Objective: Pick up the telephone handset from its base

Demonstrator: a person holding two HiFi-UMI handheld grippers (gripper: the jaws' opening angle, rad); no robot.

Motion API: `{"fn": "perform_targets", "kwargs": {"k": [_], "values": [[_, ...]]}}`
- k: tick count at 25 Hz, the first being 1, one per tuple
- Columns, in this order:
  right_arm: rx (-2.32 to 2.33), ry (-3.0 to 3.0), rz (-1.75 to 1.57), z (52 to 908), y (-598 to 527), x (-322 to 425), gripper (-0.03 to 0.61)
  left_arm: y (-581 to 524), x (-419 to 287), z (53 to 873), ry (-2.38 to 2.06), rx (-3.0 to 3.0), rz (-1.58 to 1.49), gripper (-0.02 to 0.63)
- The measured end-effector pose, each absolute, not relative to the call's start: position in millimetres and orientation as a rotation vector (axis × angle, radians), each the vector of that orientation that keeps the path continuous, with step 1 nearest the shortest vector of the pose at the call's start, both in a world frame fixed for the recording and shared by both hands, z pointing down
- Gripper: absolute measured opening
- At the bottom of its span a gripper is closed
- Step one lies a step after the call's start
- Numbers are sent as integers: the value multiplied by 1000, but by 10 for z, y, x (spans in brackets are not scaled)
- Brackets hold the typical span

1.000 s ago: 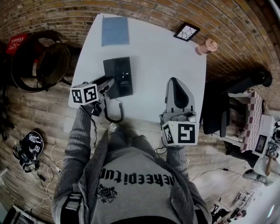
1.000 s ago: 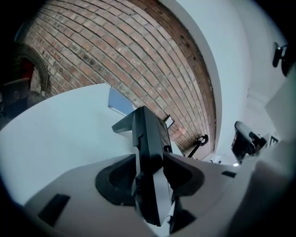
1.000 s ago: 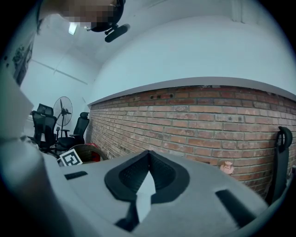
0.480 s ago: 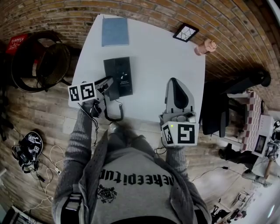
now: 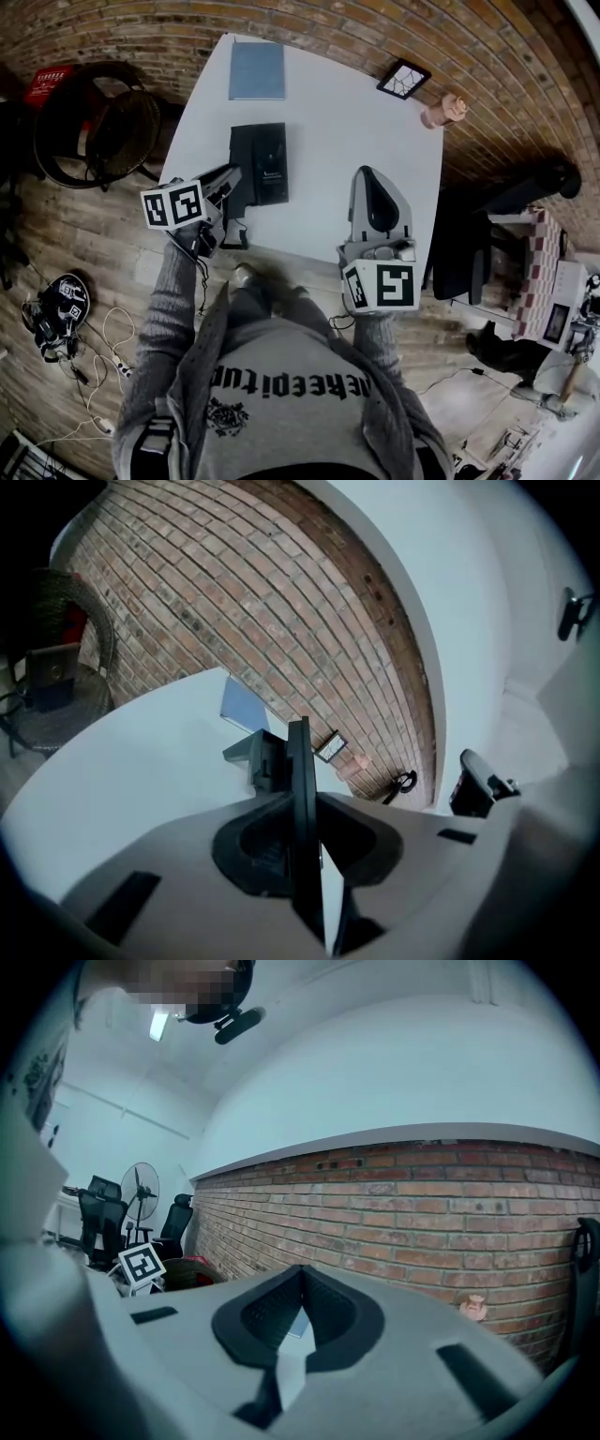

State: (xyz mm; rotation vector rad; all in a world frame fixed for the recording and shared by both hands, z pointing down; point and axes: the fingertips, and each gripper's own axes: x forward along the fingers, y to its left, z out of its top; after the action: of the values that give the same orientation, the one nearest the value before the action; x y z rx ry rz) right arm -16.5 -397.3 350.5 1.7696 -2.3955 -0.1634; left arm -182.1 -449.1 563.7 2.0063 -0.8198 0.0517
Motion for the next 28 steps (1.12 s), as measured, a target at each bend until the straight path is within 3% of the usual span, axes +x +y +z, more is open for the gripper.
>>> {"fn": "perform_targets", "kwargs": {"k": [28], "values": [[1531,-2677,-273,3070,-3262,-196,3,-3318,-2233,3795,-1465,2247,-227,71]]}}
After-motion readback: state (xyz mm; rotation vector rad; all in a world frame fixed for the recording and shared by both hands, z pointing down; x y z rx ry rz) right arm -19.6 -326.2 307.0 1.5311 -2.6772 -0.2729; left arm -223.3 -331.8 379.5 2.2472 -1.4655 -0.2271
